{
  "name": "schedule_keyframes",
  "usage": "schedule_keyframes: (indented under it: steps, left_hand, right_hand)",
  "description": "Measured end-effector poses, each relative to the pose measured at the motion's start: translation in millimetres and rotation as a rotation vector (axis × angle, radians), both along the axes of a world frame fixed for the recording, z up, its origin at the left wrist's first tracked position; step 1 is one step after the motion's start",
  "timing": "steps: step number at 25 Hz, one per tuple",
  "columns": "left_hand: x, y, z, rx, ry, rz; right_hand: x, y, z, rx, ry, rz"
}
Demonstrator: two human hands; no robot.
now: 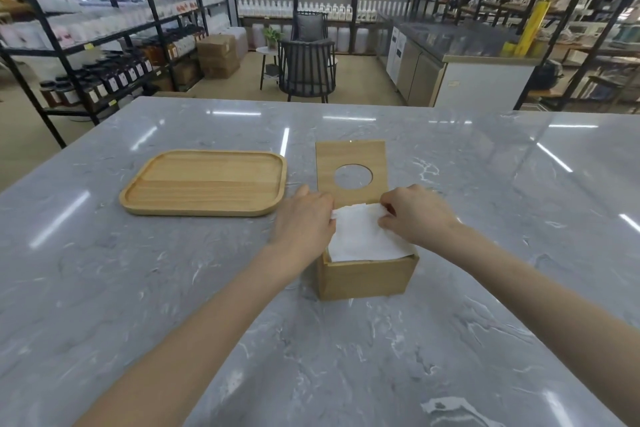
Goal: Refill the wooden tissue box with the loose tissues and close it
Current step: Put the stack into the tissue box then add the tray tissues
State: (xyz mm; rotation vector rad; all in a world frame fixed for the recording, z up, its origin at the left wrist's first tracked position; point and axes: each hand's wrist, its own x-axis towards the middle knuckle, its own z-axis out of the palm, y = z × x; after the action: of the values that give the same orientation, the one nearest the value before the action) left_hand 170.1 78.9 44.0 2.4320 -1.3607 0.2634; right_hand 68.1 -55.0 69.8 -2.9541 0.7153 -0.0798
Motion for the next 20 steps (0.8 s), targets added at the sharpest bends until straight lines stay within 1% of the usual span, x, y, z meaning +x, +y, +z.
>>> schedule_keyframes:
  steps: [3,6,10,13,18,20]
  left_hand:
    - [-1,-5,0,0.113,-0.1,-0.001]
    - [-2,-8,1,0.2,-0.088,-0.004]
    - [-3,-14,7,0.271,-0.076,0.013]
    - [-2,-13,6,0.295,-0.075,0.023]
    - [-4,-6,5,0.188,-0.009,0.013]
    - [-4,-4,7,0.176,-0.013,-0.01]
  right_hand:
    - [2,4,1,-0.115,0.067,0.002]
    - [4,9,-6,-0.176,0.122,0.017]
    - [8,12,-13,-0.233,0.125,0.003]
    - [6,8,-14,-0.19,0.093,-0.04]
    - [-3,4,-5,-0.07,-0.051,-0.054]
    - [-8,2,0,-0.052,-0.135,-0.051]
